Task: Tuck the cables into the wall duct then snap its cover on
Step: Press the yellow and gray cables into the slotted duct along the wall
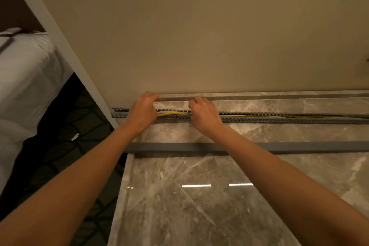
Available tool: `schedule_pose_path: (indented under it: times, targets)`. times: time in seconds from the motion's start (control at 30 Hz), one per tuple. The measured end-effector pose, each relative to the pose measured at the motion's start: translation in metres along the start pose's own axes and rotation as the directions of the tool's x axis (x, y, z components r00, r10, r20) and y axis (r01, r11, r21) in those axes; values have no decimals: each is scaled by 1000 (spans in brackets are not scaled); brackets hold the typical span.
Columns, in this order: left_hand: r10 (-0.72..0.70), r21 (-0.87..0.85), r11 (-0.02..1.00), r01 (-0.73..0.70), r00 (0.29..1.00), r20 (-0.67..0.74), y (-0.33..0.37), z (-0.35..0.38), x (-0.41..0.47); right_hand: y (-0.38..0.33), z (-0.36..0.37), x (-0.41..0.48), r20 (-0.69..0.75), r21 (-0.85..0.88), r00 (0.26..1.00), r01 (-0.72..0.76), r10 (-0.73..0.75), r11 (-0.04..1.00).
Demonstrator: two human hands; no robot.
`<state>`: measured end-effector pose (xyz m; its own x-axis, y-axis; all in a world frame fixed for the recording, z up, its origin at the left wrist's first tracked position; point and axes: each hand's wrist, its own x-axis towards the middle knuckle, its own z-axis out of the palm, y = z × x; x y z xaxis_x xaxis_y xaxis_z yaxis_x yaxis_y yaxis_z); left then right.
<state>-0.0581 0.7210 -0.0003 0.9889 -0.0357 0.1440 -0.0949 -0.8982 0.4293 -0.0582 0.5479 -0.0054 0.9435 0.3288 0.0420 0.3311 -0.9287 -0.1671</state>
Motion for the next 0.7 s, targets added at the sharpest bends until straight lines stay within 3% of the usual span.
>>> schedule_pose_path:
  times: [0.1, 0.23, 0.3, 0.37, 0.43, 0.53, 0.63, 0.7]
  targets:
    - [-199, 27, 979, 202, 976, -88, -33, -10, -8, -27, 8, 14, 19, 63, 997, 68, -69, 996]
    - [-455, -49, 890, 453, 883, -112, -66, -15, -18, -61, 19, 30, 35, 108, 987, 153, -158, 982]
    - [-553, -140, 828, 543, 832, -44, -79, -15, -19, -75, 23, 36, 59, 136, 982, 168, -178, 976]
    - [-624, -213, 742, 635, 771, 128, -88, -14, -18, -83, 27, 40, 93, 160, 981, 156, -172, 975]
    - [-604, -184, 716, 674, 729, 321, -98, -14, -16, -90, 32, 44, 114, 140, 981, 143, -159, 980]
    - [-476, -107, 799, 592, 731, 488, -107, -6, -14, -90, 35, 47, 108, 158, 986, 108, -126, 981]
    - [-381, -116, 842, 527, 733, 563, -114, 3, -16, -90, 34, 51, 136, 182, 983, 95, -120, 979]
    - [-354, -164, 852, 498, 777, 521, -120, 9, -16, -90, 33, 53, 145, 189, 982, 90, -118, 978]
